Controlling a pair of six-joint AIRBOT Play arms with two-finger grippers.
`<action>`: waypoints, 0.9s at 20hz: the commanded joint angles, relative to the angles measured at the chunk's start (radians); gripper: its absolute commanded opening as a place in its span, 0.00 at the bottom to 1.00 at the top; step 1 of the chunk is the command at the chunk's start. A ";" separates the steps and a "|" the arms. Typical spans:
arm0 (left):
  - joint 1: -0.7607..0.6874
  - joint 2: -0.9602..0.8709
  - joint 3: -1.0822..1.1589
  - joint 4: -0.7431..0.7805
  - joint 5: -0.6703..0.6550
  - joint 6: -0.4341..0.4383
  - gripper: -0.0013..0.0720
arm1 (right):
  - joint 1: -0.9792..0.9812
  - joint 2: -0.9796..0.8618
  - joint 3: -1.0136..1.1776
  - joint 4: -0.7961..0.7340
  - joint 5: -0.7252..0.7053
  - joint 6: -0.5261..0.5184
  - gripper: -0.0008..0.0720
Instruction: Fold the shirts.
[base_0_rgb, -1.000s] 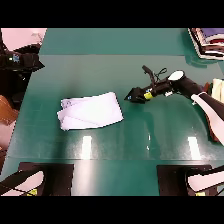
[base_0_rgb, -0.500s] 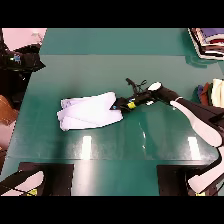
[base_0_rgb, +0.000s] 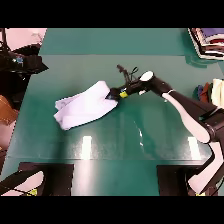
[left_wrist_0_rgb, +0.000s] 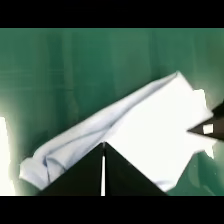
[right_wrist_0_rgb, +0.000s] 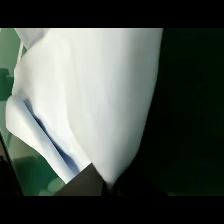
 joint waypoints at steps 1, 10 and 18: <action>-0.077 0.000 0.000 -0.007 0.000 0.000 0.05 | -0.114 0.077 0.034 -0.083 -0.017 0.066 0.03; -0.364 0.000 0.000 -0.008 0.133 0.000 0.05 | -0.759 0.428 0.034 -0.436 0.067 0.204 0.03; -0.431 0.000 0.000 -0.021 0.213 -0.009 0.05 | -1.186 0.475 0.034 -0.432 0.056 0.201 0.03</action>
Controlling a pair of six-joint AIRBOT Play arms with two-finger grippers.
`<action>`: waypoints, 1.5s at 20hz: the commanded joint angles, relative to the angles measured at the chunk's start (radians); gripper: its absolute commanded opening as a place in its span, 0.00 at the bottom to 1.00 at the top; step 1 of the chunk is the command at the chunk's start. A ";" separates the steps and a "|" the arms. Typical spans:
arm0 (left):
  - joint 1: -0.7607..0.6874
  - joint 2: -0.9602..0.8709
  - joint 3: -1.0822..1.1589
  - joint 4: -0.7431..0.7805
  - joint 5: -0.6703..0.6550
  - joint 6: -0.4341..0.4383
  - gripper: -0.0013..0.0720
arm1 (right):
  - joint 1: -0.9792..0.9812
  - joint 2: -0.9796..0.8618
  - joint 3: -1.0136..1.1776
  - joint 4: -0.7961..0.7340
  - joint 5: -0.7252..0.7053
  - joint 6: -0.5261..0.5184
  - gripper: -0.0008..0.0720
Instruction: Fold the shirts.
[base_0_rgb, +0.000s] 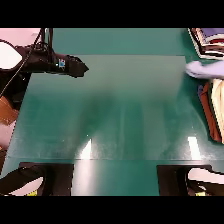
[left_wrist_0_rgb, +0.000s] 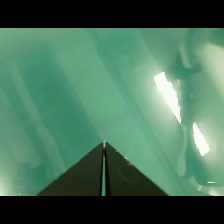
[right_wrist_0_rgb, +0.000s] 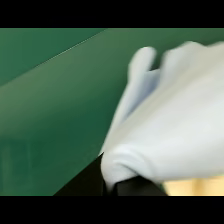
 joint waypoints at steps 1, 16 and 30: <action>-0.017 0.000 0.000 -0.006 0.023 -0.003 0.05 | -0.132 0.006 0.005 -0.009 -0.009 -0.004 0.03; -0.017 0.000 0.000 -0.005 0.008 -0.002 0.05 | -0.155 0.013 0.433 -0.088 0.152 -0.031 0.03; -0.017 0.000 0.000 -0.005 0.006 0.006 0.05 | -0.487 0.384 -0.379 -0.517 0.268 -0.030 0.17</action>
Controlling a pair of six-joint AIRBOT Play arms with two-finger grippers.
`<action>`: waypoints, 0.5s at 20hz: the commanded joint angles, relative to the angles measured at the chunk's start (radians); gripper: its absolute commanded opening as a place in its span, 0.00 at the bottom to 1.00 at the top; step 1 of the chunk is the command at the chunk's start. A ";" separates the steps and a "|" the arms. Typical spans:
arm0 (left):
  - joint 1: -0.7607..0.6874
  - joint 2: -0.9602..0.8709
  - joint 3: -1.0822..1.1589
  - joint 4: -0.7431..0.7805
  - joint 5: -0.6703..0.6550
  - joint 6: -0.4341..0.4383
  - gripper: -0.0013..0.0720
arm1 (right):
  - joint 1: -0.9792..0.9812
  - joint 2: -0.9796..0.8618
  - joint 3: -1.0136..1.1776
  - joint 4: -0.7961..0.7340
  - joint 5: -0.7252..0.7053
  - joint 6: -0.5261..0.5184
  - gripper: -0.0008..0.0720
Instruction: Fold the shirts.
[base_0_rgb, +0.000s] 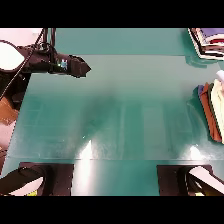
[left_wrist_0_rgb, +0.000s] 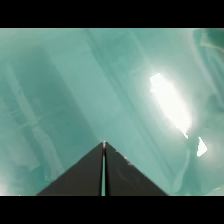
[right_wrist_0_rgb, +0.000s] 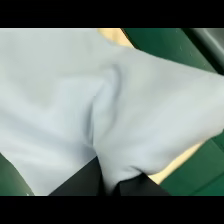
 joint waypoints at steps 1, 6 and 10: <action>0.000 0.000 0.000 0.000 -0.003 0.003 0.05 | -0.093 0.073 -0.205 -0.101 -0.011 -0.002 0.32; 0.000 0.000 0.000 -0.001 -0.007 0.002 0.05 | -0.150 0.084 -0.273 -0.054 -0.064 -0.001 0.87; 0.000 0.000 0.000 -0.001 -0.006 0.002 0.05 | -0.037 0.084 -0.133 0.203 -0.142 -0.001 0.87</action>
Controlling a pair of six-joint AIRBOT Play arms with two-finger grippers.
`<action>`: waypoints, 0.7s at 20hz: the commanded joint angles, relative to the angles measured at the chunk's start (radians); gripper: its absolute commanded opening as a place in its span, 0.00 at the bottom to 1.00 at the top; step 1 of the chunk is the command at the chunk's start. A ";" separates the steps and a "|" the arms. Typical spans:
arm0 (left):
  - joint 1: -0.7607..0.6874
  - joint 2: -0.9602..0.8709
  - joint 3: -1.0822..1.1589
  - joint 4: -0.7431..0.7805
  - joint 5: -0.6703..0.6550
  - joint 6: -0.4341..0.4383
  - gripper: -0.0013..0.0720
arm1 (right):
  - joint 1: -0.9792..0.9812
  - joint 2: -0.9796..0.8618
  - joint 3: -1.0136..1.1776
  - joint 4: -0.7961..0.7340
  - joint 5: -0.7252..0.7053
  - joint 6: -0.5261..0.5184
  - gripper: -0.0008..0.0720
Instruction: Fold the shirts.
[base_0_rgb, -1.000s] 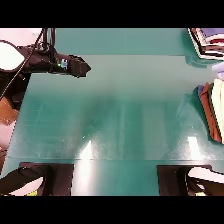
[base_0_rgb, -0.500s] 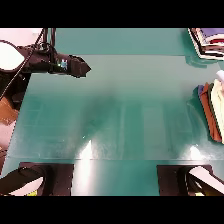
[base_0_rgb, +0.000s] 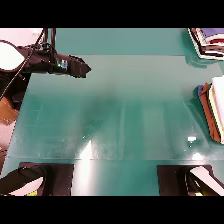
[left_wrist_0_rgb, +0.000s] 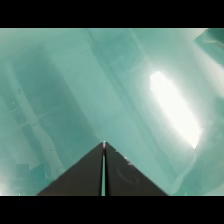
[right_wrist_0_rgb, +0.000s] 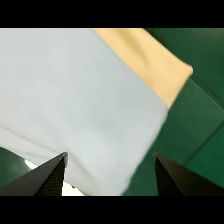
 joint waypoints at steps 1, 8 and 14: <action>0.000 0.000 0.000 0.000 0.001 0.000 0.05 | 0.119 0.003 0.097 0.214 -0.066 0.000 0.87; 0.000 0.001 0.000 -0.001 0.019 0.000 0.05 | 0.696 0.002 0.192 0.277 -0.155 0.000 0.86; 0.000 0.001 0.000 -0.001 0.028 0.000 0.05 | 1.001 -0.021 0.192 0.275 -0.215 -0.001 0.20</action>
